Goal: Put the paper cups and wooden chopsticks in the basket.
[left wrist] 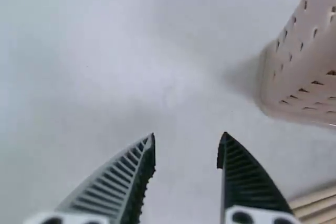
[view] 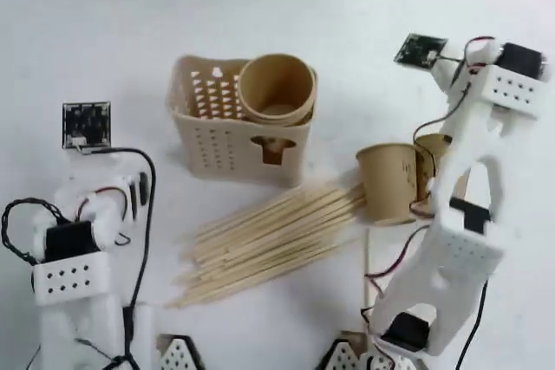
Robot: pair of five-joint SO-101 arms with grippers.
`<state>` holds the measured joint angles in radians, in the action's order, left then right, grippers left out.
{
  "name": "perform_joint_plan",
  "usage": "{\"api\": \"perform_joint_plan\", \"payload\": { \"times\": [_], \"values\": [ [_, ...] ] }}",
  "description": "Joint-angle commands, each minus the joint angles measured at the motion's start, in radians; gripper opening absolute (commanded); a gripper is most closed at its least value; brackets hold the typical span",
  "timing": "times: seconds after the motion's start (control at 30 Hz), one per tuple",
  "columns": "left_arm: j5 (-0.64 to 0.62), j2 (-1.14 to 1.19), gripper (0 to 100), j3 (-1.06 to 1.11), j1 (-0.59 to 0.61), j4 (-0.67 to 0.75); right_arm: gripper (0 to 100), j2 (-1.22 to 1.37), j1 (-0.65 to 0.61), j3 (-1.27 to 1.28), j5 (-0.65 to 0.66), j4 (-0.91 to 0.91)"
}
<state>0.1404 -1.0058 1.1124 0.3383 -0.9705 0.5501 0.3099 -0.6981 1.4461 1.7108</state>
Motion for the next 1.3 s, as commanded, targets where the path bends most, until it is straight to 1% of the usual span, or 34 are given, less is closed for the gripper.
{"api": "perform_joint_plan", "payload": {
  "times": [0.0, 0.17, 0.3, 0.37, 0.53, 0.57, 0.7, 0.83, 1.07, 1.23, 1.27],
  "values": [
    [0.002, -0.016, 20, -0.005, 0.005, 0.021, 22.4, 0.041, -0.015, -0.066, 0.077, 0.012],
    [0.002, -0.016, 20, -0.005, 0.005, 0.021, 21.9, 0.065, 0.005, -0.064, 0.149, 0.012],
    [0.002, -0.016, 20, -0.003, 0.005, 0.021, 20.9, 0.085, 0.024, -0.061, 0.163, 0.010],
    [0.002, -0.016, 20, -0.003, 0.005, 0.021, 16.7, 0.093, 0.033, -0.060, 0.163, 0.010],
    [0.002, -0.016, 20, -0.003, 0.005, 0.021, 1.9, 0.104, 0.076, -0.060, 0.163, 0.010],
    [0.002, -0.016, 20, -0.003, 0.005, 0.021, 1.3, 0.097, 0.090, -0.060, 0.163, 0.010],
    [0.002, -0.016, 20, -0.003, 0.005, 0.021, 1.7, 0.094, 0.183, -0.072, 0.158, 0.010],
    [0.002, -0.016, 20, -0.003, 0.005, 0.021, 1.8, 0.094, 0.323, -0.071, 0.140, 0.012],
    [0.002, -0.016, 20, -0.003, 0.004, 0.021, 1.8, 0.102, 0.535, -0.061, -0.089, 0.010],
    [0.002, -0.016, 20, -0.003, 0.004, 0.021, 1.8, 0.096, 0.627, -0.012, -0.092, 0.010],
    [0.002, -0.015, 20, -0.003, 0.004, 0.021, 1.8, 0.091, 0.642, 0.002, -0.069, 0.010]
  ]
}}
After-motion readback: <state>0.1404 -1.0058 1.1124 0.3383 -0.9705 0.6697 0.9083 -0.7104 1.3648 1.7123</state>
